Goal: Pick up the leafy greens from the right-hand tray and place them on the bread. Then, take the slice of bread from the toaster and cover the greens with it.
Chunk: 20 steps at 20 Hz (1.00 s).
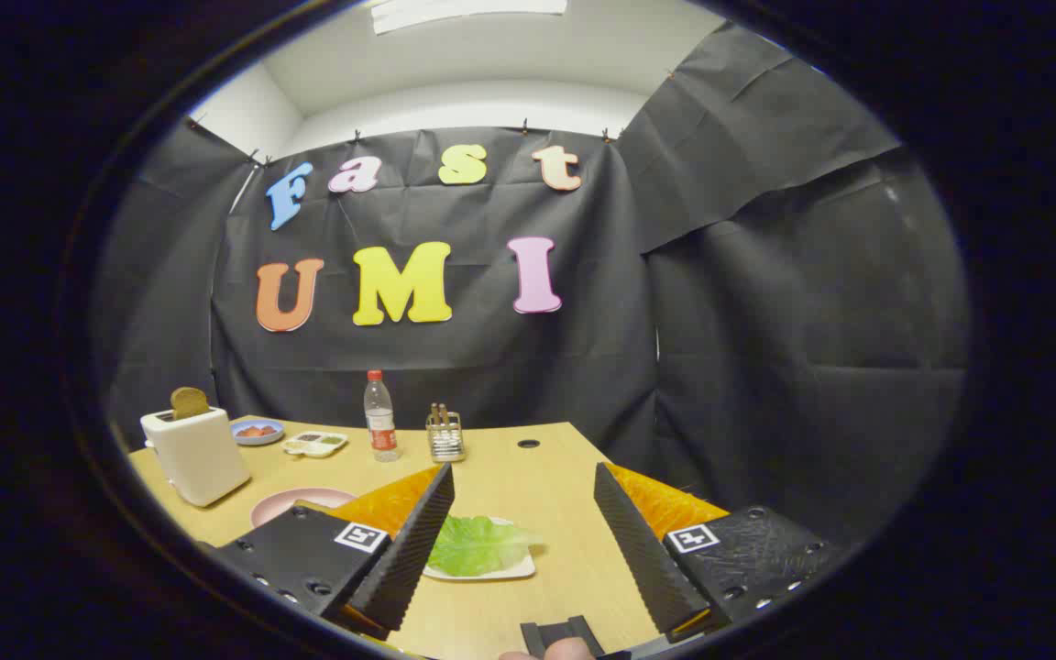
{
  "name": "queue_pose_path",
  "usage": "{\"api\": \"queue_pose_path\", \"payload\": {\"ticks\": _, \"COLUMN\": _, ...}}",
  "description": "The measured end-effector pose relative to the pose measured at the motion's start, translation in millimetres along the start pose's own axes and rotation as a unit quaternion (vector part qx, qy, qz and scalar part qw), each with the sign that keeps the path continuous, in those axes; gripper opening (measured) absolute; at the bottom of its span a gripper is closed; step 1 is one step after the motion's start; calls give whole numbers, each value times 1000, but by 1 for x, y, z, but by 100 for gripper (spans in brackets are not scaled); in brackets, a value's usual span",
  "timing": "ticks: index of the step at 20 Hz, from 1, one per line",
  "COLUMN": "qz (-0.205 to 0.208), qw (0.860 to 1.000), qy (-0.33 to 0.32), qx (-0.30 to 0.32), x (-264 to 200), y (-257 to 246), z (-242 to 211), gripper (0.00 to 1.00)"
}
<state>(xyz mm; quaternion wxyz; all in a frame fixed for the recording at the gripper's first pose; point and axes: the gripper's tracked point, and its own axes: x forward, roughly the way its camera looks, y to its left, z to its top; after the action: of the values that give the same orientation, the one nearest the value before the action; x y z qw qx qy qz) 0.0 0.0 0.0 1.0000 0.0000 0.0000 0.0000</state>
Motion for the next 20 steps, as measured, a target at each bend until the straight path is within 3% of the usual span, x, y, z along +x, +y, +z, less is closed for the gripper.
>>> {"api": "queue_pose_path", "payload": {"ticks": 14, "qz": 5, "qw": 1000, "qy": 10, "qx": -13, "x": -1, "y": 8, "z": -8, "gripper": 95}}
{"api": "queue_pose_path", "payload": {"ticks": 20, "qz": 12, "qw": 999, "qy": 42, "qx": -1, "x": 14, "y": 10, "z": -21, "gripper": 95}}
